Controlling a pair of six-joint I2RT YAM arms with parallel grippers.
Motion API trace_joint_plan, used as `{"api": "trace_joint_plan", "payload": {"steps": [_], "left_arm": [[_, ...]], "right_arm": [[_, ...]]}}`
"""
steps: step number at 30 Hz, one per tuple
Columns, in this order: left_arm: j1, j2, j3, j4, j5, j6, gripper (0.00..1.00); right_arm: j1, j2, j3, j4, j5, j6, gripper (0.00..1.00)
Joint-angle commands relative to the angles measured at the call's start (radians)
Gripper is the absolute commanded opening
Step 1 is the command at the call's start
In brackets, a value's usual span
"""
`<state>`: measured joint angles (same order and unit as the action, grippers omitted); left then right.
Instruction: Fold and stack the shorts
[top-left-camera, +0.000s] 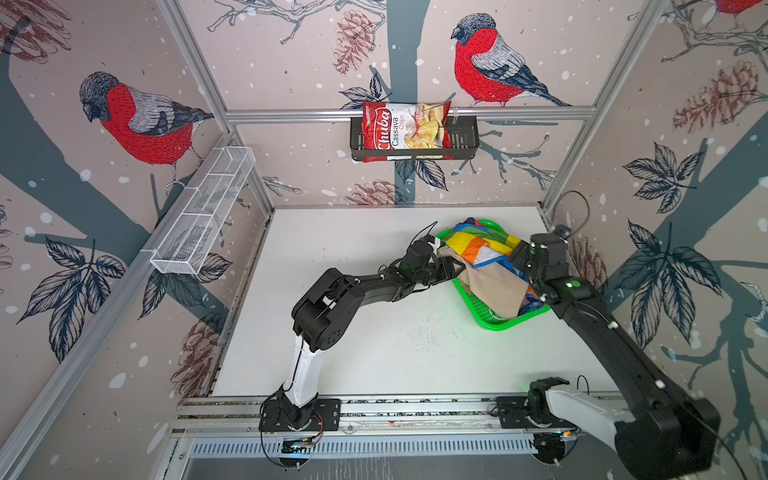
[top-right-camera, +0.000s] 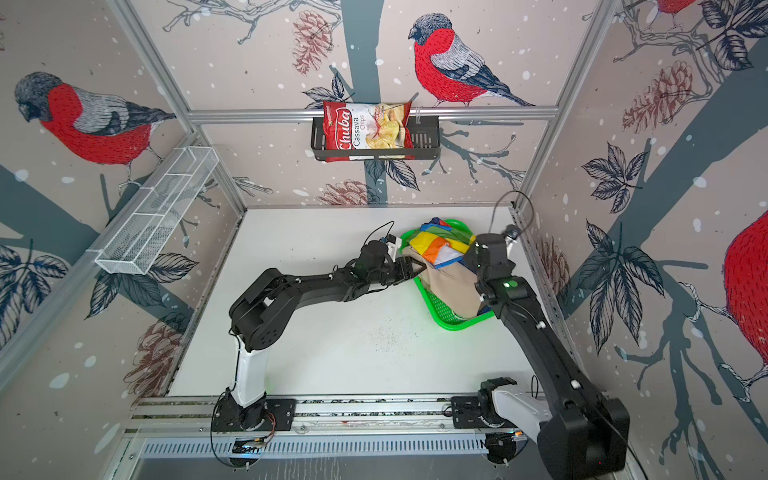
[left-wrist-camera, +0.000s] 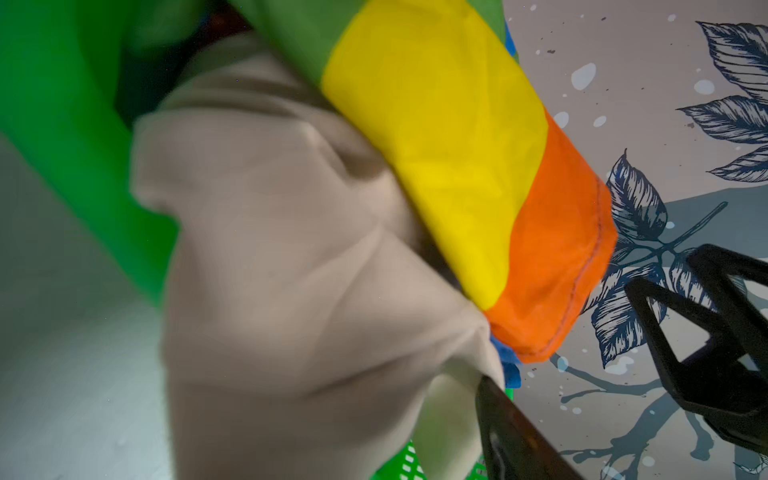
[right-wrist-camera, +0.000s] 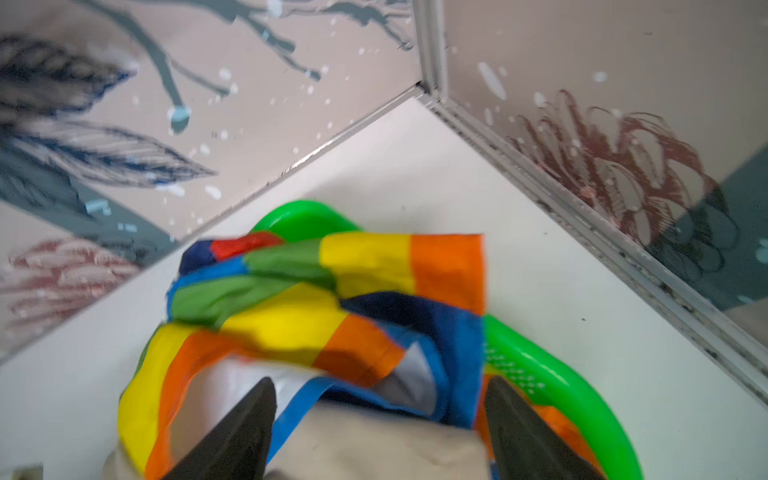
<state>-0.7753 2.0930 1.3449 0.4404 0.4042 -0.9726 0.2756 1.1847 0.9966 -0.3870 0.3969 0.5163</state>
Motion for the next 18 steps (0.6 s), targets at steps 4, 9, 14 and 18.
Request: {"api": "trace_joint_plan", "payload": {"steps": [4,9,14,18], "left_arm": [[-0.005,0.102,0.182,0.051,0.081,-0.016,0.70],[-0.005,0.113,0.196,0.015,0.079,0.007,0.70],[-0.005,0.119,0.180,-0.003,0.088,0.017,0.70],[-0.005,0.127,0.161,0.003,0.082,0.016,0.68]], "right_arm": [[0.033,0.292,0.242,-0.062,-0.026,-0.195,0.83],[0.017,0.509,0.429,-0.096,0.003,-0.231,0.84],[-0.031,0.693,0.573,-0.129,-0.114,-0.236,0.77],[-0.046,0.772,0.651,-0.137,-0.198,-0.224,0.29]]}}
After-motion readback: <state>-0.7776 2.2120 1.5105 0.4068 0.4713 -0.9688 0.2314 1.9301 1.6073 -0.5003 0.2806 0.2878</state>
